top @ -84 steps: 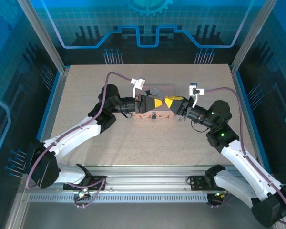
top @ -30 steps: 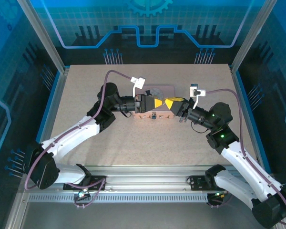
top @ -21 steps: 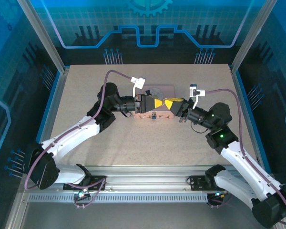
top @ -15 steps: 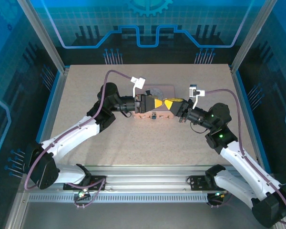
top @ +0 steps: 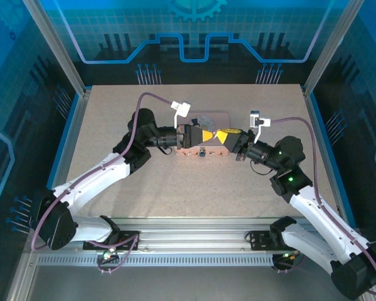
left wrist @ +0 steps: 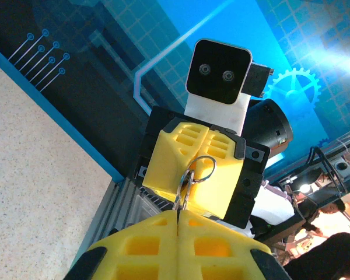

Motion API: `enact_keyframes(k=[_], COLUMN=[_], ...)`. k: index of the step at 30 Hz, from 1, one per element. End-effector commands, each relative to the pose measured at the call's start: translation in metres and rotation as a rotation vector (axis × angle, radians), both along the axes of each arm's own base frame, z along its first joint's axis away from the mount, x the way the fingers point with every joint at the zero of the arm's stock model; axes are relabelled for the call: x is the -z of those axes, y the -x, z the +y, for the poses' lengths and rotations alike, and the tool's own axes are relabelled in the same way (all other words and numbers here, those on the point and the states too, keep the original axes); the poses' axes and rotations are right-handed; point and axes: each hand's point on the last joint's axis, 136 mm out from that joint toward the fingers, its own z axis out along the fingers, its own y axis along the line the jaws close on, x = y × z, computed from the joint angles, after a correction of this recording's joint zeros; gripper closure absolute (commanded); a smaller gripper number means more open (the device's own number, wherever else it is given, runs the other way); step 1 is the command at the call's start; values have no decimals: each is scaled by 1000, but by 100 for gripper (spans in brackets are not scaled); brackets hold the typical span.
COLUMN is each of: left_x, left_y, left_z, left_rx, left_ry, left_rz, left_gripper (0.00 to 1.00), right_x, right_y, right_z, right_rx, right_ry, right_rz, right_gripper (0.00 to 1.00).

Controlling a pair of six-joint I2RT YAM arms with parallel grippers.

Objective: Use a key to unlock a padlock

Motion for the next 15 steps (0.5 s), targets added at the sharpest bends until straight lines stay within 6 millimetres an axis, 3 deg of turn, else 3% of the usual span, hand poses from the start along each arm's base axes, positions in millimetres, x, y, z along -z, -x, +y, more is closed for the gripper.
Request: enact_keyframes(k=[1,3,5,12,15], left_x=[-24,-13,3,62,86], left_y=[9,4,-2,-13,-14], left_z=[5,5,7,22,29], left_rx=[-12,-38,-68,-139,-133], left_ry=[-5,-68,-151,-456,-588], left_rz=[-92,-68,-42,73,116], left_gripper=[100,100,100,100,100], right_x=[32,48,62,125,144], right_y=[-8,-10,-14,-19,-16], right_z=[-7,-12,-21,-56,-62], right_rx=[55,89,138,288,298], right_ry=[76,129,172,375,431], right_rz=[81,122,160,366,399], right_gripper=[84,63,54,54,54])
